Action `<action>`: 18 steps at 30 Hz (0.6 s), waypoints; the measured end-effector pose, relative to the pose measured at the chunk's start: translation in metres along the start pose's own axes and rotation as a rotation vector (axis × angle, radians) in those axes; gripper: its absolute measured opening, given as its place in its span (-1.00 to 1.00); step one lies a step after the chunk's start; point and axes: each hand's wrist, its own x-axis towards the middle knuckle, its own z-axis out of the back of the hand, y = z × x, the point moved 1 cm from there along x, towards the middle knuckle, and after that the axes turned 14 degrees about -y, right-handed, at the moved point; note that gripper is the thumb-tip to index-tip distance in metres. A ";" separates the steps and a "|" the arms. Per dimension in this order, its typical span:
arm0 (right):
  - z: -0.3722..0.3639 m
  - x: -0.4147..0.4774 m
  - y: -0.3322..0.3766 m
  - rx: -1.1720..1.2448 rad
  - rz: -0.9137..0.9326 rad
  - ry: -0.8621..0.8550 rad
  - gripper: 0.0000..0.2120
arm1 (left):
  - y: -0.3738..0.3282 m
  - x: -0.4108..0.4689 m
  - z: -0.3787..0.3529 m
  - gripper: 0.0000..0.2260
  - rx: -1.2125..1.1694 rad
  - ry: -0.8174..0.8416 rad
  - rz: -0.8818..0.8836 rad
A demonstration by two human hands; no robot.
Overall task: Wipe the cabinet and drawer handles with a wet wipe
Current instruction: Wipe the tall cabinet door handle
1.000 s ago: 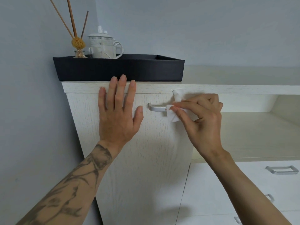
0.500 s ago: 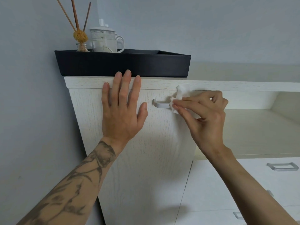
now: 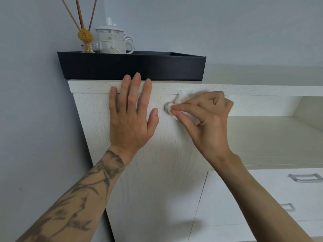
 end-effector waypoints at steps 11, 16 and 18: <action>-0.002 -0.001 0.007 -0.015 -0.012 -0.021 -0.90 | 0.001 0.000 0.000 -0.40 -0.005 -0.002 0.000; -0.003 -0.006 0.014 -0.029 -0.068 -0.066 -0.90 | 0.002 -0.001 -0.002 -0.39 0.000 -0.012 -0.002; -0.012 -0.003 0.023 -0.050 -0.071 -0.047 -0.90 | 0.002 -0.002 -0.001 -0.39 -0.003 -0.015 0.001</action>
